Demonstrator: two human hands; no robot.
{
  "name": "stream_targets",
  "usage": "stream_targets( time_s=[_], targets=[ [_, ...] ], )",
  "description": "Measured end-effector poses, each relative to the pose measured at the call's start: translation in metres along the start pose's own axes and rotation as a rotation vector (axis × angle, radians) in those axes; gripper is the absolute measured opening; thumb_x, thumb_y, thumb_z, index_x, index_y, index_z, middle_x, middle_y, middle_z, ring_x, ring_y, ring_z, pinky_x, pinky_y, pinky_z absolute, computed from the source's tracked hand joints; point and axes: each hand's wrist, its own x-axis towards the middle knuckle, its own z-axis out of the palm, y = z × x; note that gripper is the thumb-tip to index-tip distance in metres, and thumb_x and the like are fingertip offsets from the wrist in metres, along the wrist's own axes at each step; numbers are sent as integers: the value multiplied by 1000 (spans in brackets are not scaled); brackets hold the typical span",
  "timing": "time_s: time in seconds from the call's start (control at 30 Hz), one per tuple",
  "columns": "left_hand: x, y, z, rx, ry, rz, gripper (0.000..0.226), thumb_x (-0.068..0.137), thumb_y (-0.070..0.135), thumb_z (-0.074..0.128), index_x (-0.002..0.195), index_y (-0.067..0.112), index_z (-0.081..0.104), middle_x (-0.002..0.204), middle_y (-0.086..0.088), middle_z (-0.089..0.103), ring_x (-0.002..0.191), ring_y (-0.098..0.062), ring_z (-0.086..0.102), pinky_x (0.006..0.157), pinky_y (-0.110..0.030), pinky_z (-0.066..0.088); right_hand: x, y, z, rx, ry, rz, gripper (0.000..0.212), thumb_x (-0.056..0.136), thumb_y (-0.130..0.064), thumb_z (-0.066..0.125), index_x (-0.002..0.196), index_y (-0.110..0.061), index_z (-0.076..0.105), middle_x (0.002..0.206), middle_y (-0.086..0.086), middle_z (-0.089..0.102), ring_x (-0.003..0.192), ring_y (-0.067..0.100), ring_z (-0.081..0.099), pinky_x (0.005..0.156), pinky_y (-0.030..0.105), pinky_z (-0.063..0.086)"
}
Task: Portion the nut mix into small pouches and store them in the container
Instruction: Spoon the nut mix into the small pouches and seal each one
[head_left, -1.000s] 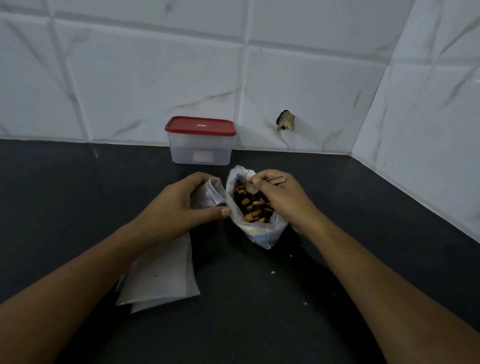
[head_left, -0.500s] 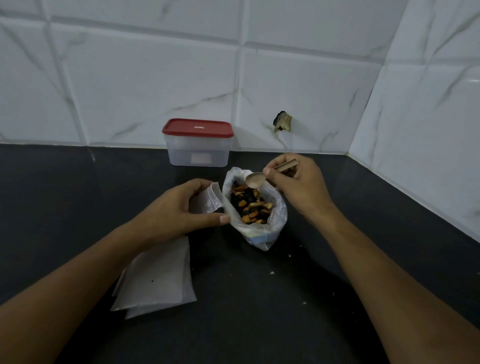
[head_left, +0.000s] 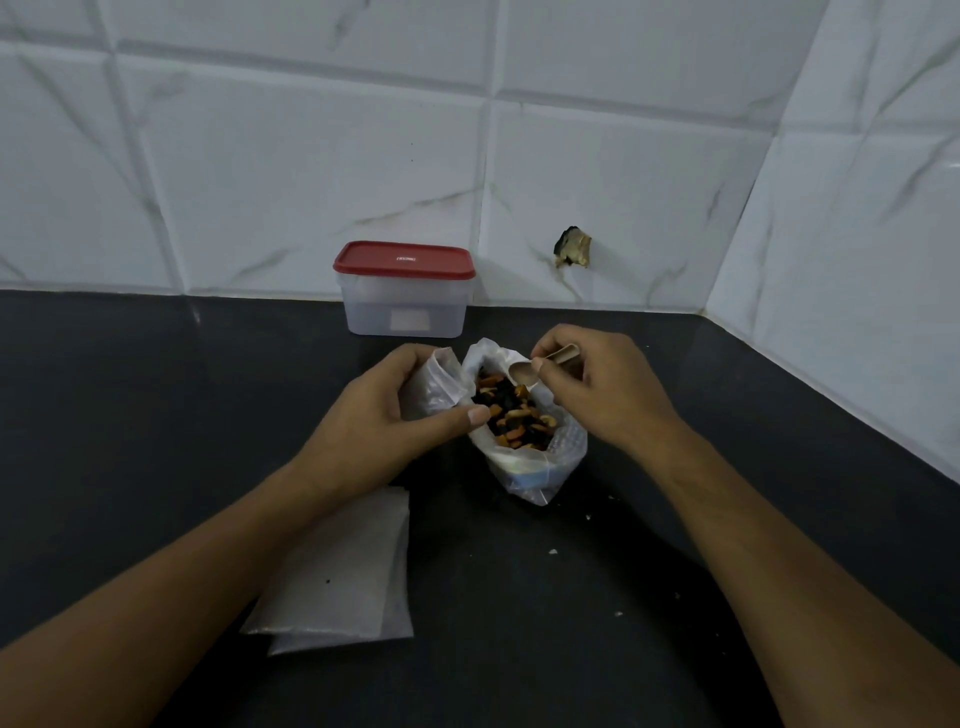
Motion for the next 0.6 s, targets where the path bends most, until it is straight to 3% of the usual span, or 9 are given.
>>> stream_targets(
  time_s=[0.2,0.47,0.6],
  targets=[
    [6,-7,-19,132,-11,-51,71,64,65,75,127,44,51,114,23,63,100,10,63,78,-14,48,1,1,-1,157,15,30,11,95,-20,65,92,-27,73,83,-11,73,72,9,70,73,48,62],
    [7,-15,-19,169,-107,-33,64,64,65,75,121,46,54,109,26,67,101,8,65,84,-20,54,-1,2,1,159,-9,7,10,94,-24,65,91,-29,73,83,-11,73,71,10,71,69,48,62],
    [6,-18,-17,165,-131,-36,68,65,64,76,127,43,54,114,18,67,102,5,65,86,-24,56,1,3,1,229,-40,52,10,93,-20,68,90,-26,76,83,-8,74,73,15,73,71,49,63]
  ],
)
